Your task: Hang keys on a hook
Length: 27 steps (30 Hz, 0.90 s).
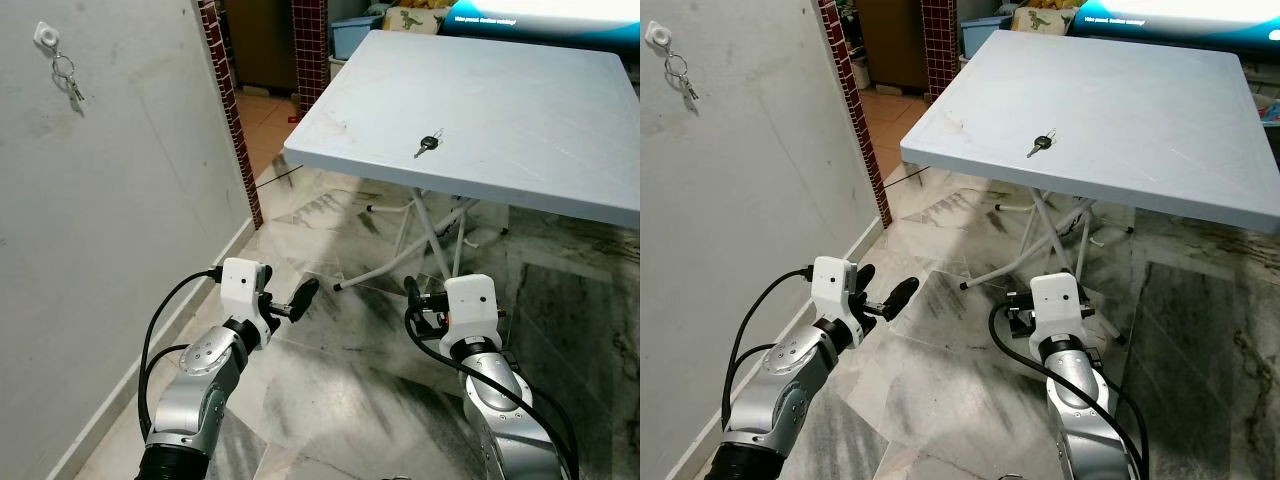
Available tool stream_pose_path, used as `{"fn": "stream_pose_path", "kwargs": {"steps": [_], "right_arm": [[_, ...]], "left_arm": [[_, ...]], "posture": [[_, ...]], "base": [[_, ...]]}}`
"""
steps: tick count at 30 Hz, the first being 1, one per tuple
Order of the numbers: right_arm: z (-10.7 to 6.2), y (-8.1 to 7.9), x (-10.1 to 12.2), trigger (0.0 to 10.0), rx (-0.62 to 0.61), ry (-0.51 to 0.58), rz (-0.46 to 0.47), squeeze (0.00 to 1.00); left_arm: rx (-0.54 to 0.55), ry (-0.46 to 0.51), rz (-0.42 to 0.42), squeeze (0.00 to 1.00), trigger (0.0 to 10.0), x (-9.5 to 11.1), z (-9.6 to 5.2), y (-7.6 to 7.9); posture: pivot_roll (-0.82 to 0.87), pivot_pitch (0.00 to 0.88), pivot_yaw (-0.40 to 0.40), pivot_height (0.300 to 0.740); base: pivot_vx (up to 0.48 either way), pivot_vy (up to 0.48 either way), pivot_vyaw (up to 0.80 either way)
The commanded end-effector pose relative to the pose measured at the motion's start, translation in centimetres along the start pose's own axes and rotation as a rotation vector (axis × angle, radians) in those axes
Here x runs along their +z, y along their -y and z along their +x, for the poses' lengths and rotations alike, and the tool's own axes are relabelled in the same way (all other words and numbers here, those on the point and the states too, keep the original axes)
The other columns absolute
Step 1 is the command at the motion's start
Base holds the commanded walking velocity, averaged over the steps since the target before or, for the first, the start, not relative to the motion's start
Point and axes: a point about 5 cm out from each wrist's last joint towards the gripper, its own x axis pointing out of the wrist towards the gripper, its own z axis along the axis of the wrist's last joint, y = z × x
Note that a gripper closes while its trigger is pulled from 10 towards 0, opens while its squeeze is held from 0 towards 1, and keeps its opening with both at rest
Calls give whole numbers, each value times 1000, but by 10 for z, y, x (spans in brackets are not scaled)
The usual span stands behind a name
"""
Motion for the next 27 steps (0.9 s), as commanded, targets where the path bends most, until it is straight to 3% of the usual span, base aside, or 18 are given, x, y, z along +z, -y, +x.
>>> {"fn": "stream_pose_path", "kwargs": {"steps": [1,27], "right_arm": [[-2,4,9,10000,-36,46,-20,0],[1,5,9,10000,-15,43,-13,0]], "left_arm": [[-20,21,4,0,10000,5,0,1],[-26,23,11,0,10000,4,1,3]], "posture": [[-70,85,48,740],[-70,68,40,740]], "base": [[0,0,0],[316,0,-482]]}}
